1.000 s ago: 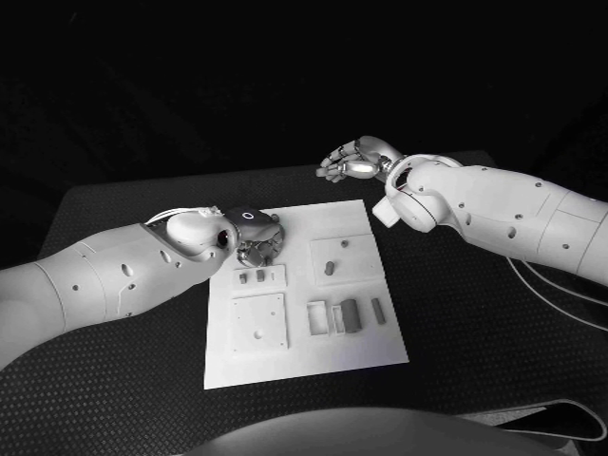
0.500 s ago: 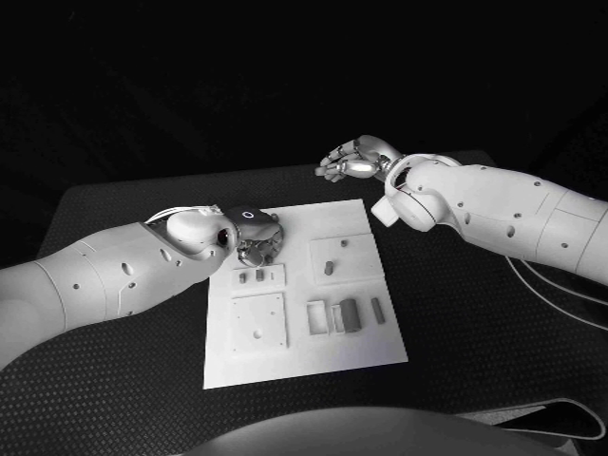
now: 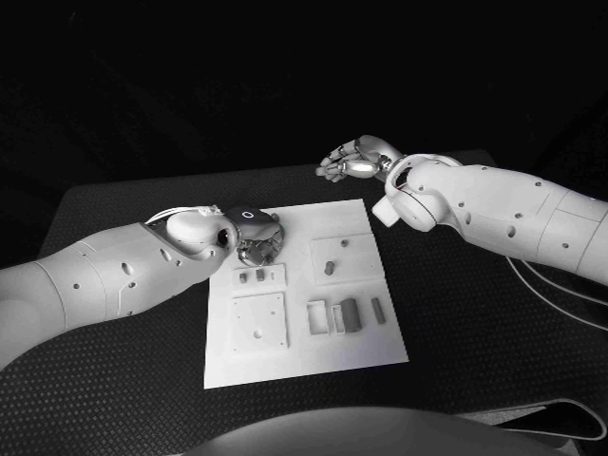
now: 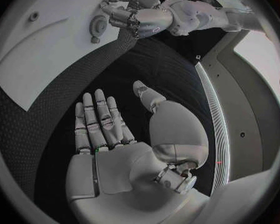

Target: Assemble the parts on the task board

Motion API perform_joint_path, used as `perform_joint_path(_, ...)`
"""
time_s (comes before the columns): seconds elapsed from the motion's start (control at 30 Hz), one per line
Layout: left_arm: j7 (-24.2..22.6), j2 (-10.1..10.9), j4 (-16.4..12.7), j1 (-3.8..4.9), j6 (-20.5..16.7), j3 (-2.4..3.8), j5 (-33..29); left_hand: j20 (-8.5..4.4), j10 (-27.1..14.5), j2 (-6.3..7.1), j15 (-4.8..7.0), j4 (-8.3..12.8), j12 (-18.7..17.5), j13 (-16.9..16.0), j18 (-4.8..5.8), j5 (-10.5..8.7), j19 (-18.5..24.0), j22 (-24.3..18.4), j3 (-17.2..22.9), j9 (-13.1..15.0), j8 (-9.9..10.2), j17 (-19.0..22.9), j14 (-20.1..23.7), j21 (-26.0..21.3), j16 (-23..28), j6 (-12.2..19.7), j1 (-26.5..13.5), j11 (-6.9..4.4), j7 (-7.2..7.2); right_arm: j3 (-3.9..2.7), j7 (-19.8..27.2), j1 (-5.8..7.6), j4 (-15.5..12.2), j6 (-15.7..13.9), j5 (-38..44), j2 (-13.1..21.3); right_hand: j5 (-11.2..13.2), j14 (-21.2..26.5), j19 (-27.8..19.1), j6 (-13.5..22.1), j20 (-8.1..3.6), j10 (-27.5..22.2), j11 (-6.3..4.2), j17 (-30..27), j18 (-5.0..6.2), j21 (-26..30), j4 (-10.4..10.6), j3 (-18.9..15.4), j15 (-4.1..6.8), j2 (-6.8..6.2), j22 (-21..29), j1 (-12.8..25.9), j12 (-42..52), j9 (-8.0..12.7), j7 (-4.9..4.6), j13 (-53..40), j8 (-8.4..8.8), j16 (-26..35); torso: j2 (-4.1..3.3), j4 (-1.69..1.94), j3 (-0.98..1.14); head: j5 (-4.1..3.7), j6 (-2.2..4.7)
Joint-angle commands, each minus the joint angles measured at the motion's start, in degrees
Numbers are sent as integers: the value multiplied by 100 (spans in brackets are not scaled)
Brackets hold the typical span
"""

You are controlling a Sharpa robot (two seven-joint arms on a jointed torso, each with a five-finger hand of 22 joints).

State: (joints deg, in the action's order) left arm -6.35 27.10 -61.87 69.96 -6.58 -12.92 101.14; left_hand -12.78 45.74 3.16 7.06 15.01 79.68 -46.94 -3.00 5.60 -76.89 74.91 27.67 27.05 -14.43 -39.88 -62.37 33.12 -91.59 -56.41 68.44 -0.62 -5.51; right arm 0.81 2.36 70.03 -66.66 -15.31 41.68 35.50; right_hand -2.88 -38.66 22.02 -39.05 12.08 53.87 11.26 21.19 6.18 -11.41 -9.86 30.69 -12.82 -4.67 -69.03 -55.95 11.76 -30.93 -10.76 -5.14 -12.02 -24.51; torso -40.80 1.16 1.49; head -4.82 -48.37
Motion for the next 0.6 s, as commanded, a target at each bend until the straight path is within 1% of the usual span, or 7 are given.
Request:
perform_joint_path(0.03,6,35,25,-85,91,-62,-15,19,52,-54,-16,11,23,4,-201,17,9,132,28,-71,-28,-5,-30,37,-22,-18,13,-6,-8,-1,33,-2,-2,65,0,-4,10,-40,35,43,16,36,-8,-5,-37,27,47,1,-3,-4,-10,41,-33,6,-349,9,-39,33,2,-2,-2,5,11)
perform_joint_path(0.13,-31,75,30,-86,-110,-62,-218,19,52,-54,-16,11,23,4,-201,17,9,132,28,-71,-28,-5,-30,37,-22,-18,13,-6,-8,-1,35,-4,2,65,0,-8,10,-40,35,43,16,36,-9,-5,-36,30,48,2,-3,-4,-11,39,-34,7,-348,12,-40,34,1,-6,0,10,22)
perform_joint_path(0.17,-69,99,43,-86,-180,-61,-477,25,87,-219,-36,-116,26,15,-199,-4,-31,124,61,-80,-11,-4,-57,48,-25,9,-66,12,-37,-1,36,-6,3,63,0,-6,10,-40,35,43,16,37,-9,-5,-36,31,49,2,-3,-4,-12,38,-34,8,-348,13,-40,34,1,-7,1,9,22)
perform_joint_path(0.2,-91,117,53,-86,-202,-60,-720,25,99,-229,-40,-134,25,20,-206,-22,-40,123,72,-83,-7,-4,-68,51,-25,16,-77,18,-42,-1,35,-7,4,64,0,-6,10,-40,35,43,16,37,-9,-5,-36,31,49,2,-3,-4,-12,38,-34,8,-348,13,-40,34,1,-7,0,9,22)
perform_joint_path(0.27,-129,178,52,-85,-258,-56,-1015,45,157,-199,-58,-194,3,68,-256,-160,-71,115,152,-92,0,1,-127,55,-9,36,-110,40,-67,-1,34,-7,3,62,0,-4,10,-40,35,43,16,37,-9,-5,-36,32,49,2,-3,-5,-12,37,-34,8,-348,14,-41,34,1,-3,1,-2,24)
perform_joint_path(0.4,-178,273,75,-82,-364,-46,-1620,53,166,-201,-62,-200,-4,81,-268,-170,-73,114,176,-95,1,1,-137,54,-2,41,-114,45,-71,-1,31,-7,6,58,0,-1,10,-40,35,43,16,38,-9,-5,-36,33,48,3,-3,-6,-13,35,-34,9,-348,15,-41,34,0,-1,-3,-9,27)
perform_joint_path(0.6,-308,340,157,-82,-513,-5,-2371,60,167,-207,-66,-198,-11,93,-277,-172,-73,115,194,-98,5,1,-140,53,8,54,-116,51,-77,-1,33,-8,5,57,0,3,10,-40,36,44,16,38,-9,-5,-35,35,48,3,-3,-8,-14,32,-34,10,-348,18,-42,35,3,2,-4,-6,38)
